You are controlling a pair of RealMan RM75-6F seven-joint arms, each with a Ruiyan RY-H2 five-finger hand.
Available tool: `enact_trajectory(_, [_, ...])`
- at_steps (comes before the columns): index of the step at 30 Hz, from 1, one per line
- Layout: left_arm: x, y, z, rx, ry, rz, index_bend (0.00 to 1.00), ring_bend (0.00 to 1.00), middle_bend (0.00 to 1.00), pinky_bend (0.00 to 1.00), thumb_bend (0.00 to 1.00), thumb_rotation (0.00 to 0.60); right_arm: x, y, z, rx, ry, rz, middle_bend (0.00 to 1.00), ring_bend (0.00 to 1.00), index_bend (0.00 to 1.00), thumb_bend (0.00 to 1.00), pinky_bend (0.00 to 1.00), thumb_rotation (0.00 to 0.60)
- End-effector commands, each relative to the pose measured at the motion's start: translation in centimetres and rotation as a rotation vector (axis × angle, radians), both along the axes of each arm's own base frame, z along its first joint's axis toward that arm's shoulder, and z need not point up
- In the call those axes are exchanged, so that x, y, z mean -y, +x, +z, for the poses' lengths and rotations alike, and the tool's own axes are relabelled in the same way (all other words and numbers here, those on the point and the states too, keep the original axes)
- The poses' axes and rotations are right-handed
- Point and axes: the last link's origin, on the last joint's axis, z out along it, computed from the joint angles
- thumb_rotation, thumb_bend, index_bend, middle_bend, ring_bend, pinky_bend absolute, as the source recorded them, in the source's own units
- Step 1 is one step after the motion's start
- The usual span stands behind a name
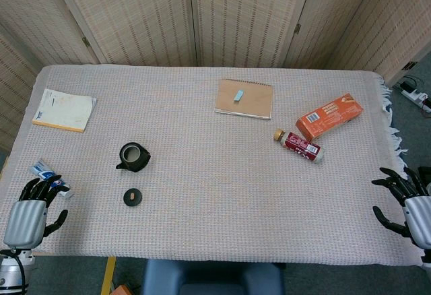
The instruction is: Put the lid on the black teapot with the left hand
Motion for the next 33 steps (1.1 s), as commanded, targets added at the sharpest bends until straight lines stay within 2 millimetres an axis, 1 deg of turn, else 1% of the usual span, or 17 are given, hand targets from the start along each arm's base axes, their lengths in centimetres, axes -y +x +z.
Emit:
enact_trajectory(1, [-0.1, 0.2, -0.1, -0.005, -0.007, -0.020, 0.33, 0.23, 0.14, 0.16, 0.27, 0.600, 0.0, 0.0, 0.1, 0.003, -0.005, 0.002, 0.18, 0.25, 0.28, 0.37, 0.06, 0.600])
enact_trajectory(4, [-0.4, 0.4, -0.4, -0.006, -0.020, -0.046, 0.33, 0.28, 0.14, 0.23, 0.27, 0.600, 0.0, 0.1, 0.2, 0.003, -0.012, 0.005, 0.18, 0.25, 0.28, 0.37, 0.07, 0.600])
enact_trajectory(5, [-0.5, 0.5, -0.6, -0.004, -0.029, -0.058, 0.33, 0.31, 0.15, 0.28, 0.27, 0.600, 0.0, 0.1, 0.3, 0.004, -0.014, 0.005, 0.18, 0.25, 0.28, 0.37, 0.07, 0.600])
enact_trajectory(9, [-0.8, 0.9, -1.3, -0.014, -0.083, -0.118, 0.33, 0.43, 0.18, 0.39, 0.27, 0.600, 0.1, 0.1, 0.5, 0.002, -0.021, 0.005, 0.18, 0.25, 0.28, 0.37, 0.07, 0.600])
enact_trajectory(11, [-1.0, 1.2, -1.8, -0.025, -0.120, -0.164, 0.33, 0.49, 0.19, 0.48, 0.27, 0.600, 0.1, 0.1, 0.6, 0.002, -0.025, 0.006, 0.18, 0.25, 0.28, 0.37, 0.07, 0.600])
enact_trajectory(13, [-1.0, 1.5, -2.2, -0.031, -0.156, -0.200, 0.33, 0.55, 0.20, 0.53, 0.27, 0.600, 0.0, 0.1, 0.6, 0.000, -0.025, 0.007, 0.18, 0.25, 0.28, 0.37, 0.07, 0.600])
enact_trajectory(14, [-1.1, 1.6, -2.4, -0.037, -0.173, -0.219, 0.34, 0.59, 0.21, 0.55, 0.27, 0.600, 0.0, 0.2, 0.6, 0.000, -0.026, 0.007, 0.18, 0.25, 0.28, 0.37, 0.07, 0.600])
enact_trajectory(16, [-1.2, 2.1, -3.0, -0.048, -0.216, -0.262, 0.34, 0.64, 0.24, 0.59, 0.27, 0.600, 0.0, 0.2, 0.6, 0.000, -0.028, 0.008, 0.18, 0.25, 0.28, 0.37, 0.07, 0.600])
enact_trajectory(20, [-1.6, 2.7, -4.4, -0.070, -0.294, -0.302, 0.33, 0.69, 0.25, 0.64, 0.25, 0.600, -0.1, 0.2, 0.5, -0.001, -0.027, 0.007, 0.18, 0.26, 0.28, 0.37, 0.08, 0.600])
enact_trajectory(24, [-2.4, 3.3, -5.8, -0.101, -0.355, -0.324, 0.31, 0.72, 0.25, 0.66, 0.25, 0.600, -0.1, 0.2, 0.5, -0.001, -0.027, 0.006, 0.18, 0.26, 0.28, 0.37, 0.08, 0.600])
enact_trajectory(28, [-3.7, 3.9, -7.3, -0.122, -0.411, -0.332, 0.29, 0.74, 0.22, 0.69, 0.25, 0.600, -0.1, 0.2, 0.6, -0.002, -0.031, 0.003, 0.18, 0.26, 0.28, 0.37, 0.08, 0.600])
enact_trajectory(33, [-5.2, 4.7, -9.1, -0.150, -0.448, -0.323, 0.27, 0.74, 0.19, 0.69, 0.25, 0.600, -0.1, 0.2, 0.4, -0.005, -0.025, 0.001, 0.18, 0.26, 0.28, 0.37, 0.08, 0.600])
